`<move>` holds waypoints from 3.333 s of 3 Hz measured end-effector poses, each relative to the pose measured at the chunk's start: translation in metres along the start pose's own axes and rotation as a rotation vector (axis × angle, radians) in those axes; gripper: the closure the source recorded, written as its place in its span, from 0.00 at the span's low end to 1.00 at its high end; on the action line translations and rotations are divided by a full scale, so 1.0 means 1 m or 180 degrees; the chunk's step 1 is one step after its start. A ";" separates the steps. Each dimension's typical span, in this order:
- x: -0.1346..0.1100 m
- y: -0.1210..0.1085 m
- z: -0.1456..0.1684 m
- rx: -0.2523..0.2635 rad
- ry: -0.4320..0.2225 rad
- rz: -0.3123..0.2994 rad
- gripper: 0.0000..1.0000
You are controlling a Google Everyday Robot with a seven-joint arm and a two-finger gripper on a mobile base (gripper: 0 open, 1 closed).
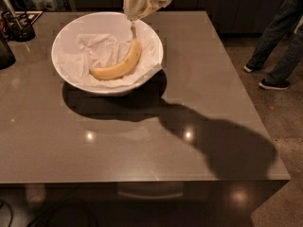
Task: Pick banana from white bowl
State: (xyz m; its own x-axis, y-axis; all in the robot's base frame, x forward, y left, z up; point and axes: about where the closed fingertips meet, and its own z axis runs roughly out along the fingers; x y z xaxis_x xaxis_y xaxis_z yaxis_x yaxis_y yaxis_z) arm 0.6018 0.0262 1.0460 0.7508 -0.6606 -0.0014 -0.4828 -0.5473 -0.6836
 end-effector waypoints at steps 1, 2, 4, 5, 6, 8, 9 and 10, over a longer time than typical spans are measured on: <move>0.000 0.000 0.000 0.0000 0.0000 0.0000 0.59; 0.000 0.000 0.000 0.0000 0.0000 0.0000 0.34; 0.000 0.000 0.000 0.0000 0.0000 0.0000 0.00; 0.000 0.000 0.000 0.0000 0.0000 0.0000 0.00; 0.003 -0.003 0.007 -0.0090 -0.0062 -0.0011 0.00; 0.019 0.002 0.048 -0.0495 -0.0385 -0.0005 0.00; 0.022 0.012 0.075 -0.0628 -0.0649 0.0119 0.10; 0.022 0.016 0.095 -0.0756 -0.0820 0.0206 0.17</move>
Offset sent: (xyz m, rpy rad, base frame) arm 0.0000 0.0000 0.0000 0.0000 0.0000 0.0000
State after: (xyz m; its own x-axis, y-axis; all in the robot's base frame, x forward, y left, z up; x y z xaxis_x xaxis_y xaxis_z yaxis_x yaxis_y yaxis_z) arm 0.6540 0.0517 0.9657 0.7896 -0.5631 -0.2437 -0.6017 -0.6328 -0.4874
